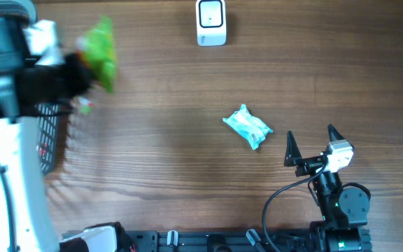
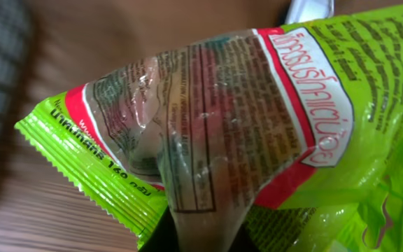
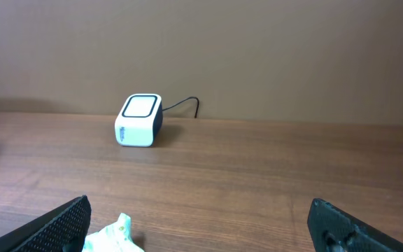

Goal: Scan the item barcode
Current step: 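Place the green snack bag beside the mint bag with the left gripper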

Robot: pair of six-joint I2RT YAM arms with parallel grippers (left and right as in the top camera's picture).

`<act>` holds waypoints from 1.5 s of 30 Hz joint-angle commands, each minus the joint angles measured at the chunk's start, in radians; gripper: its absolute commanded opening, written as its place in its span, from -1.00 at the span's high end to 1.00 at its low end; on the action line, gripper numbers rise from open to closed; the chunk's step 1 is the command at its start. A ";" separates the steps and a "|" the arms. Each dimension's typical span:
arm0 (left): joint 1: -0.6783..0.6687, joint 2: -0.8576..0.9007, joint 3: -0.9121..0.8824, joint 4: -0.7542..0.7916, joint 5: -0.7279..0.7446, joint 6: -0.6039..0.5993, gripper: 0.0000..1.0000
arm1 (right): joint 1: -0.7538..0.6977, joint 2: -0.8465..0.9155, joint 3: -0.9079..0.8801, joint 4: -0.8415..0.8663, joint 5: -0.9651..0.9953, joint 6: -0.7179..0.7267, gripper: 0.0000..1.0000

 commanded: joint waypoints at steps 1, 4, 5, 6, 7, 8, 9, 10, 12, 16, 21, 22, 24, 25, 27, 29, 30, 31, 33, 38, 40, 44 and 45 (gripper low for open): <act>-0.192 0.015 -0.220 0.097 -0.010 -0.072 0.91 | -0.005 -0.005 -0.001 0.006 0.010 -0.006 -1.00; -0.340 0.048 -0.439 0.278 -0.023 -0.158 0.89 | -0.005 -0.005 -0.001 0.006 0.010 -0.006 -0.99; -0.386 0.065 -0.502 0.346 -0.024 -0.182 0.90 | -0.005 -0.005 -0.001 0.006 0.010 -0.005 -1.00; -0.418 0.079 -0.544 0.401 -0.026 -0.198 0.89 | -0.005 -0.005 -0.001 0.006 0.010 -0.005 -0.99; -0.455 0.099 -0.590 0.469 -0.026 -0.216 0.88 | -0.005 -0.005 -0.001 0.006 0.010 -0.006 -1.00; -0.491 0.122 -0.628 0.534 -0.026 -0.237 0.87 | -0.005 -0.005 -0.001 0.006 0.010 -0.005 -0.99; -0.519 0.143 -0.653 0.579 -0.027 -0.246 0.87 | -0.005 -0.005 -0.001 0.006 0.010 -0.006 -0.99; -0.544 0.166 -0.670 0.614 -0.035 -0.260 0.86 | -0.005 -0.005 -0.001 0.006 0.010 -0.006 -0.99; -0.597 0.227 -0.679 0.658 -0.077 -0.284 0.82 | -0.005 -0.005 -0.001 0.006 0.010 -0.006 -1.00; -0.664 0.307 -0.679 0.724 -0.079 -0.283 0.22 | -0.005 -0.005 -0.001 0.006 0.010 -0.006 -0.99; -0.654 0.276 -0.616 0.663 -0.078 -0.283 -1.00 | -0.005 -0.005 -0.001 0.006 0.010 -0.006 -1.00; -0.652 0.260 -0.596 0.639 -0.078 -0.283 -1.00 | -0.005 -0.005 -0.001 0.006 0.010 -0.005 -1.00; -0.651 0.214 -0.553 0.592 -0.078 -0.283 -1.00 | -0.005 -0.005 -0.001 0.006 0.010 -0.006 -0.99; -0.655 0.189 -0.546 0.589 -0.078 -0.283 -1.00 | -0.005 -0.005 -0.001 0.006 0.010 -0.006 -0.99; -0.666 0.164 -0.547 0.591 -0.078 -0.283 -0.53 | -0.005 -0.005 -0.001 0.006 0.010 -0.005 -1.00; -0.679 0.171 -0.551 0.587 -0.079 -0.282 0.38 | -0.005 -0.005 -0.001 0.006 0.010 -0.005 -0.99; -0.686 0.180 -0.562 0.592 -0.080 -0.282 0.65 | -0.005 -0.005 -0.001 0.006 0.010 -0.005 -0.99; -0.690 0.190 -0.570 0.598 -0.090 -0.283 0.74 | -0.005 -0.005 -0.001 0.006 0.010 -0.006 -0.99; -0.700 0.218 -0.588 0.618 -0.116 -0.283 0.74 | -0.005 -0.005 -0.001 0.006 0.010 -0.005 -1.00; -0.709 0.342 -0.599 0.651 -0.154 -0.283 0.64 | -0.005 -0.005 -0.001 0.006 0.010 -0.006 -1.00; -0.709 0.397 -0.599 0.674 -0.145 -0.283 0.62 | -0.005 -0.005 -0.001 0.006 0.010 -0.006 -1.00; -0.709 0.438 -0.599 0.690 -0.066 -0.262 0.65 | -0.005 -0.005 -0.001 0.006 0.010 -0.006 -1.00; -0.709 0.438 -0.599 0.691 -0.063 -0.251 0.68 | -0.005 -0.005 -0.001 0.006 0.010 -0.005 -0.99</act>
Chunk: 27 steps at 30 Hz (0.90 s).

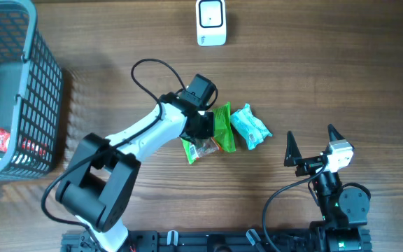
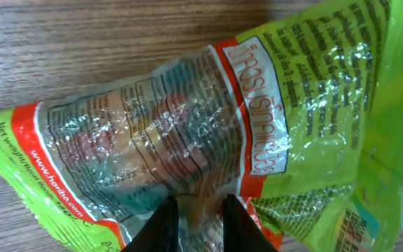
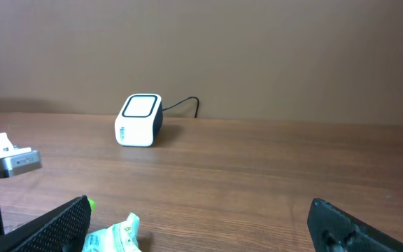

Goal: Scan the item barcode
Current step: 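Place the green snack bag beside the mint bag with the left gripper, then reach the left gripper back into the basket toward the remaining items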

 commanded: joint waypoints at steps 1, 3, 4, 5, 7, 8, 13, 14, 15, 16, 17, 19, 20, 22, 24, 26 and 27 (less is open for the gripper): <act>-0.005 0.027 -0.013 0.000 0.050 0.048 0.69 | -0.005 -0.005 -0.001 0.006 0.010 -0.006 -1.00; 0.003 0.005 0.013 -0.026 0.046 0.093 0.72 | -0.005 -0.005 -0.001 0.006 0.010 -0.006 -1.00; 0.017 -0.028 0.053 -0.068 0.030 0.110 0.69 | -0.005 -0.005 -0.001 0.006 0.010 -0.006 -1.00; 0.035 -0.062 0.093 -0.104 0.008 0.110 0.60 | -0.005 -0.005 -0.001 0.006 0.010 -0.005 -0.99; 0.086 -0.140 0.192 -0.187 -0.035 0.109 0.20 | -0.005 -0.005 -0.001 0.006 0.010 -0.006 -0.99; 0.141 -0.202 0.278 -0.255 -0.055 0.109 -0.13 | -0.005 -0.005 -0.001 0.006 0.010 -0.006 -1.00; 0.455 -0.421 0.476 -0.358 -0.057 0.109 -1.00 | -0.005 -0.005 -0.001 0.006 0.010 -0.006 -0.99; 0.537 -0.463 0.481 -0.349 -0.057 0.109 -1.00 | -0.005 -0.005 -0.001 0.006 0.010 -0.005 -1.00; 0.606 -0.494 0.481 -0.344 -0.057 0.108 -1.00 | -0.005 -0.005 -0.001 0.006 0.010 -0.006 -1.00; 0.680 -0.519 0.481 -0.343 -0.057 0.106 -1.00 | -0.005 -0.005 -0.001 0.006 0.010 -0.005 -0.99; 0.754 -0.539 0.481 -0.348 -0.057 0.106 -1.00 | -0.005 -0.005 -0.001 0.006 0.010 -0.006 -0.99; 0.928 -0.565 0.481 -0.375 -0.057 0.106 -1.00 | -0.005 -0.005 -0.001 0.006 0.010 -0.005 -1.00; 1.002 -0.567 0.481 -0.391 -0.057 0.106 -1.00 | -0.005 -0.005 -0.001 0.006 0.010 -0.006 -0.99; 1.159 -0.555 0.479 -0.445 -0.056 0.093 -1.00 | -0.005 -0.005 -0.001 0.006 0.010 -0.006 -1.00; 1.289 -0.523 0.467 -0.477 -0.095 -0.009 -1.00 | -0.005 -0.005 -0.001 0.006 0.010 -0.006 -0.99; 1.365 -0.489 0.438 -0.478 -0.136 -0.132 -1.00 | -0.005 -0.005 -0.001 0.006 0.010 -0.006 -1.00; 1.390 -0.471 0.425 -0.478 -0.146 -0.179 -1.00 | -0.005 -0.005 -0.001 0.006 0.010 -0.006 -1.00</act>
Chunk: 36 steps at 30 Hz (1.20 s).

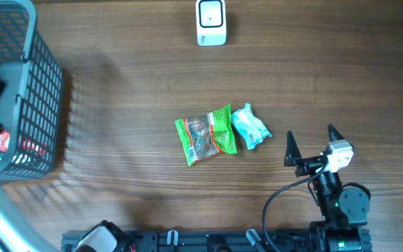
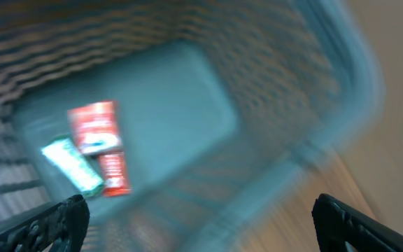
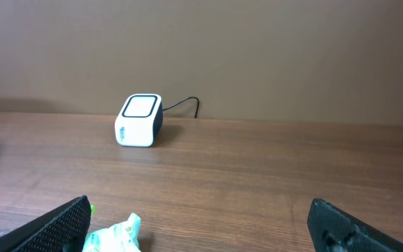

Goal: Scan the item barcode
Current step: 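Reach the left gripper back into the basket toward the remaining items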

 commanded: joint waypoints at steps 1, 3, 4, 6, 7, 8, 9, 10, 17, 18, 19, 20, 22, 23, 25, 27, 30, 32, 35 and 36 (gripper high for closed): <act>0.119 0.078 -0.062 -0.004 -0.061 -0.228 -1.00 | -0.005 -0.005 -0.001 0.006 0.010 -0.005 -0.99; 0.147 0.140 -0.096 0.013 -0.067 -0.233 -1.00 | -0.005 -0.005 -0.001 0.006 0.010 -0.006 -1.00; 0.153 0.173 -0.107 0.016 -0.080 -0.233 -1.00 | -0.005 -0.005 -0.001 0.006 0.010 -0.006 -1.00; 0.159 0.248 -0.111 0.014 -0.094 -0.233 -1.00 | -0.005 -0.005 -0.001 0.006 0.010 -0.006 -0.99; 0.159 0.278 -0.111 0.014 -0.093 -0.233 -1.00 | -0.005 -0.005 -0.001 0.006 0.010 -0.006 -1.00; 0.159 0.317 -0.111 0.004 -0.094 -0.233 -1.00 | -0.005 -0.005 -0.001 0.006 0.010 -0.006 -1.00; 0.159 0.346 -0.111 -0.005 -0.100 -0.233 -1.00 | -0.005 -0.005 -0.001 0.006 0.010 -0.005 -0.99; 0.159 0.368 -0.111 -0.012 -0.110 -0.233 -1.00 | -0.005 -0.005 -0.001 0.006 0.010 -0.005 -0.99; 0.159 0.484 -0.170 0.042 -0.124 -0.233 -1.00 | -0.005 -0.005 -0.001 0.006 0.010 -0.006 -1.00; 0.159 0.491 -0.186 0.061 -0.124 -0.233 -1.00 | -0.005 -0.005 -0.001 0.006 0.010 -0.006 -0.99; 0.159 0.499 -0.206 0.081 -0.124 -0.233 -1.00 | -0.005 -0.005 -0.001 0.006 0.010 -0.006 -0.99; 0.159 0.502 -0.228 0.105 -0.124 -0.237 -1.00 | -0.005 -0.005 -0.001 0.006 0.010 -0.006 -0.99; 0.159 0.502 -0.279 0.158 -0.124 -0.256 -1.00 | -0.005 -0.005 -0.001 0.006 0.010 -0.005 -0.99; 0.159 0.502 -0.304 0.191 -0.124 -0.256 -1.00 | -0.005 -0.005 -0.001 0.006 0.010 -0.005 -1.00; 0.159 0.502 -0.344 0.250 -0.125 -0.256 -1.00 | -0.005 -0.005 -0.001 0.006 0.010 -0.006 -0.99; 0.159 0.502 -0.365 0.296 -0.130 -0.256 -1.00 | -0.005 -0.005 -0.001 0.006 0.010 -0.005 -0.99; 0.159 0.502 -0.378 0.336 -0.130 -0.256 -1.00 | -0.005 -0.005 -0.001 0.006 0.010 -0.006 -0.99; 0.157 0.503 -0.389 0.361 -0.130 -0.256 -1.00 | -0.005 -0.005 -0.001 0.006 0.010 -0.006 -0.99; 0.152 0.502 -0.415 0.417 -0.117 -0.256 -1.00 | -0.005 -0.005 -0.001 0.006 0.010 -0.005 -1.00; 0.152 0.502 -0.415 0.417 -0.109 -0.256 -1.00 | -0.005 -0.005 -0.001 0.006 0.010 -0.005 -0.99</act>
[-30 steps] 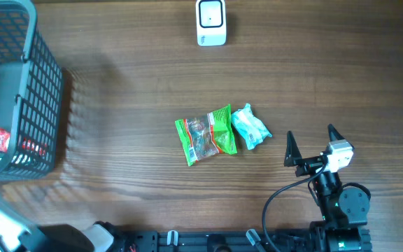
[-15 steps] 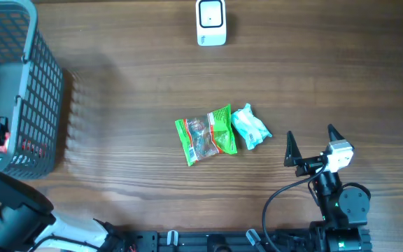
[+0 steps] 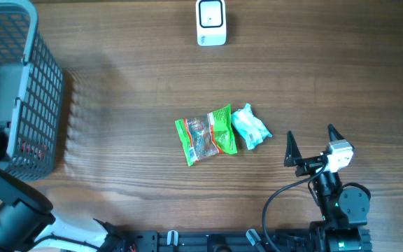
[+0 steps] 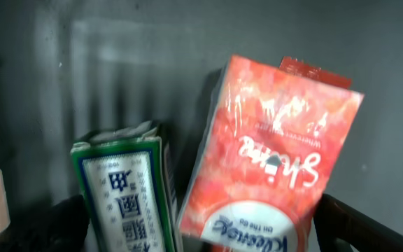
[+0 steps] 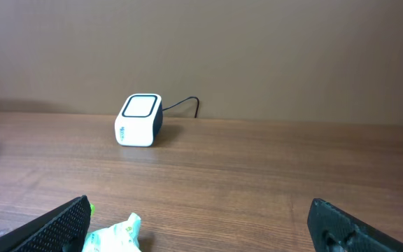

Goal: Scan the item barcode
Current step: 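Reach the left gripper back into the basket toward the remaining items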

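The white scanner stands at the table's far edge, also in the right wrist view. A green snack bag lies mid-table, touching a pale teal pack on its right. My left gripper is open, low inside the basket. Between its fingers lie a red tissue pack and a green-and-white box. In the overhead view the left arm hides that gripper. My right gripper rests open near the front right, holding nothing.
The grey mesh basket takes up the far left of the table. The scanner's cable runs off behind it. A black rail lines the front edge. The teal pack's corner shows just ahead of my right gripper.
My left gripper was open high above the basket, its contents small below. Now it is down inside, its fingers either side of the red pack and the green-and-white box. The right arm is unchanged.
My left gripper first held the green snack bag in the air near the basket. Then it had the bag down on the table beside the teal pack. After that the bag lay free there and the gripper hung open over the basket, where it now sits low.
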Robot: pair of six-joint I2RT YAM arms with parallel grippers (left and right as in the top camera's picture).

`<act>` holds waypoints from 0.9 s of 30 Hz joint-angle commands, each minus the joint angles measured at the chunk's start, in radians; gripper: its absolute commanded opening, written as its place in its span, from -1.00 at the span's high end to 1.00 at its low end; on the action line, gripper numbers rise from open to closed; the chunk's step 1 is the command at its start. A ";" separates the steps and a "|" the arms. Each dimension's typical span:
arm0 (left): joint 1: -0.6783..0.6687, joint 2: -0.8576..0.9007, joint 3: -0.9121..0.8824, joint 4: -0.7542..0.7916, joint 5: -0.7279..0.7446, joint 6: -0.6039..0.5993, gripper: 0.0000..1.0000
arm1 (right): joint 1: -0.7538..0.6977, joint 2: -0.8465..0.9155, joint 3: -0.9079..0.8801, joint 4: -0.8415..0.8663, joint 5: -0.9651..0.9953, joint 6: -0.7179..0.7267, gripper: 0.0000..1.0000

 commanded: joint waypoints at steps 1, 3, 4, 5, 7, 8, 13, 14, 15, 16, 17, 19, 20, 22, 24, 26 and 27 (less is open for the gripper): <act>0.001 0.011 -0.023 0.015 0.013 -0.019 -1.00 | -0.005 -0.005 -0.001 0.006 0.010 -0.006 -1.00; 0.000 0.011 -0.023 0.012 0.016 -0.019 -1.00 | -0.005 -0.005 -0.001 0.006 0.010 -0.005 -0.99; -0.005 0.011 -0.023 0.002 0.016 -0.019 -1.00 | -0.005 -0.005 -0.001 0.006 0.010 -0.006 -0.99; -0.009 0.011 -0.024 -0.005 0.016 -0.019 -1.00 | -0.005 -0.005 -0.001 0.006 0.010 -0.006 -1.00; -0.021 0.011 -0.024 -0.016 0.016 -0.019 -1.00 | -0.005 -0.005 -0.001 0.006 0.010 -0.005 -0.99; -0.032 0.011 -0.024 -0.018 0.016 -0.018 -1.00 | -0.005 -0.005 -0.001 0.006 0.010 -0.005 -1.00; -0.079 0.011 -0.024 -0.020 -0.005 0.046 -1.00 | -0.005 -0.005 -0.001 0.006 0.010 -0.005 -0.99; -0.086 0.011 -0.025 -0.022 -0.022 0.046 -1.00 | -0.005 -0.005 -0.001 0.006 0.010 -0.005 -1.00; -0.092 0.011 -0.027 -0.023 -0.040 0.045 -1.00 | -0.005 -0.005 -0.001 0.006 0.010 -0.005 -0.99; -0.096 0.011 -0.030 -0.023 -0.053 0.045 -1.00 | -0.005 -0.005 -0.001 0.006 0.010 -0.005 -0.99; -0.097 0.011 -0.036 -0.020 -0.060 0.045 -1.00 | -0.005 -0.005 -0.001 0.006 0.010 -0.006 -0.99; -0.097 0.011 -0.055 -0.006 -0.059 0.045 -1.00 | -0.005 -0.005 -0.001 0.006 0.010 -0.006 -1.00; -0.097 0.011 -0.064 0.002 -0.059 0.045 -1.00 | -0.005 -0.005 -0.001 0.006 0.010 -0.006 -0.99; -0.097 0.011 -0.101 0.039 -0.059 0.045 -1.00 | -0.005 -0.005 -0.001 0.006 0.010 -0.005 -0.99; -0.097 0.011 -0.133 0.073 -0.059 0.044 -1.00 | -0.005 -0.005 -0.001 0.006 0.010 -0.006 -1.00; -0.097 0.011 -0.170 0.122 -0.058 0.042 -1.00 | -0.005 -0.005 -0.001 0.006 0.010 -0.006 -1.00; -0.097 0.011 -0.179 0.135 -0.058 0.042 -0.99 | -0.005 -0.005 -0.001 0.006 0.010 -0.005 -1.00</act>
